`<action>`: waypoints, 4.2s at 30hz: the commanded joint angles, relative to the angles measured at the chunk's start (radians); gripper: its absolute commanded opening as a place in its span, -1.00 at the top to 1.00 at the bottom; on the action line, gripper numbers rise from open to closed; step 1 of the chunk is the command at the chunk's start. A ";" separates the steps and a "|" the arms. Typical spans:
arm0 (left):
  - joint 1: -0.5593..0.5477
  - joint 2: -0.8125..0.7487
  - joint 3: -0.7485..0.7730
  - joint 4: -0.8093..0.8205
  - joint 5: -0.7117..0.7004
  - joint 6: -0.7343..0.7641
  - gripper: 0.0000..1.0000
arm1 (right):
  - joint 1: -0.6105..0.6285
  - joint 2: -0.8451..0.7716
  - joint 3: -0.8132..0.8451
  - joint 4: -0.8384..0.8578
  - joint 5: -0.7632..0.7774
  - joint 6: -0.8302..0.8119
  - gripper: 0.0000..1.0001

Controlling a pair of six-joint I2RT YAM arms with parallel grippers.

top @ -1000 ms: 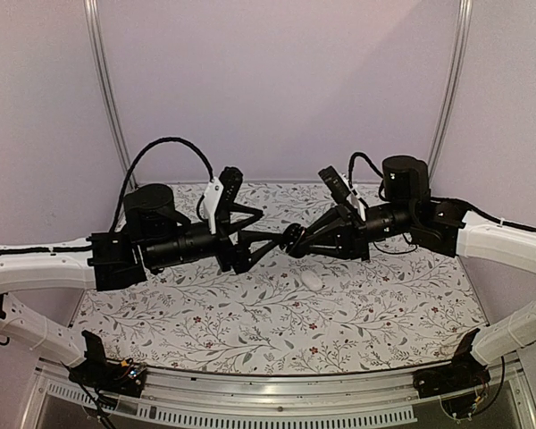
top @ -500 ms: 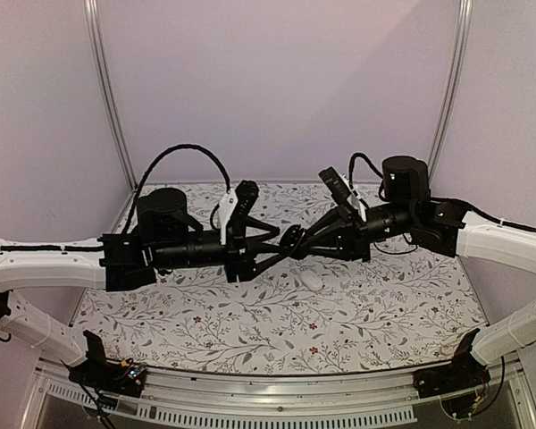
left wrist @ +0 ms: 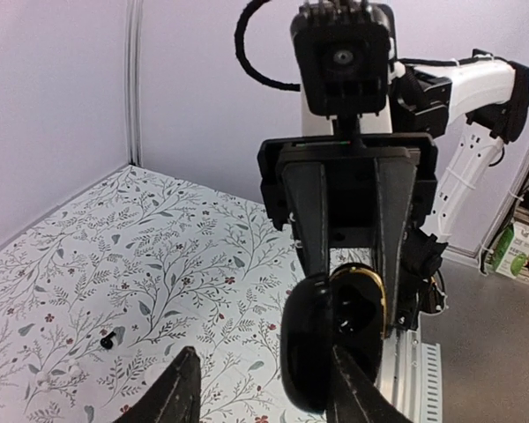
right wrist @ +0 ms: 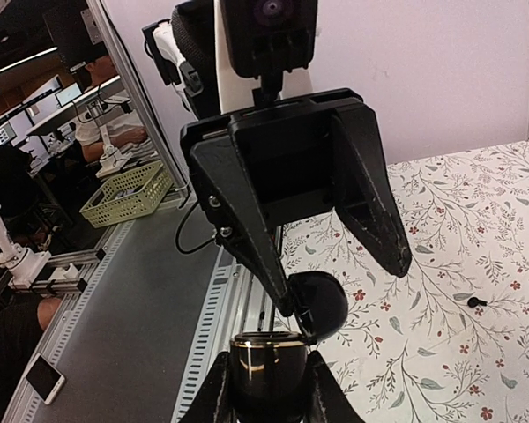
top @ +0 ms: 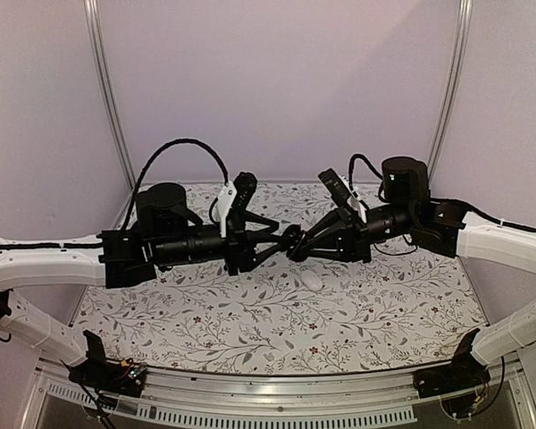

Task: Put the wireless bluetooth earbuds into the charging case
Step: Open the charging case, then adjust both arms with the charging case.

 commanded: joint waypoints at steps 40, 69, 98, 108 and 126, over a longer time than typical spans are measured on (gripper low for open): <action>-0.039 0.062 -0.149 0.695 0.115 0.081 0.10 | 0.034 0.013 -0.182 0.922 0.156 0.471 1.00; -0.081 0.173 -0.088 0.824 0.114 0.040 0.39 | 0.065 0.035 -0.247 1.018 0.195 0.470 0.93; -0.059 0.086 -0.137 0.663 0.204 0.019 0.81 | 0.054 -0.038 -0.270 0.756 0.183 0.340 0.21; -0.033 0.064 -0.121 0.520 0.259 0.016 0.84 | 0.047 -0.093 -0.234 0.537 0.169 0.234 0.10; -0.010 0.076 -0.110 0.441 0.286 0.000 0.92 | 0.047 -0.120 -0.195 0.352 0.165 0.138 0.09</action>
